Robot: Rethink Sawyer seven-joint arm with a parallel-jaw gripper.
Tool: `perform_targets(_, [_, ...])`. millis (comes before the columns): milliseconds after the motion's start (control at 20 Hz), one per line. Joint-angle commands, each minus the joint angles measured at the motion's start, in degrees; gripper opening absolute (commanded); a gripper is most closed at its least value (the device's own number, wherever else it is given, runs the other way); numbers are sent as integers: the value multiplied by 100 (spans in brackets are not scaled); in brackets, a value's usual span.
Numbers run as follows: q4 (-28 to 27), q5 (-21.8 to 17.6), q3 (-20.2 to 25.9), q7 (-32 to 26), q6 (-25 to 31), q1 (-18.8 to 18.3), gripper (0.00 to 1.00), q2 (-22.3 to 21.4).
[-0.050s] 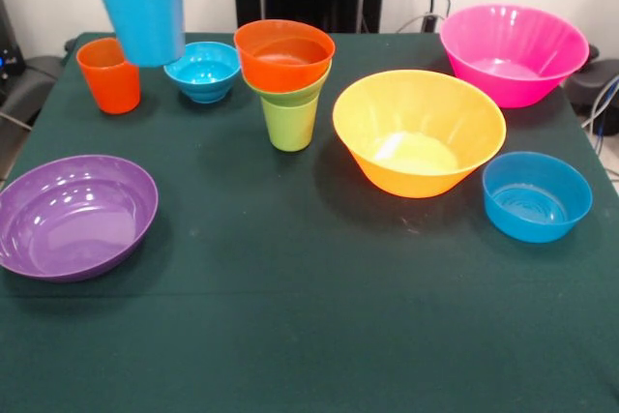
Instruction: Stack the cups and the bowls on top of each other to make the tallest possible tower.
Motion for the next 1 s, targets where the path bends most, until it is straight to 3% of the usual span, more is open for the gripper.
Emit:
perform_targets(50, [572, 109, -139, 474, -69, 373, 0, -82])
perform_targets(1000, [664, 479, -754, 862, 418, 1063, 0, -184])
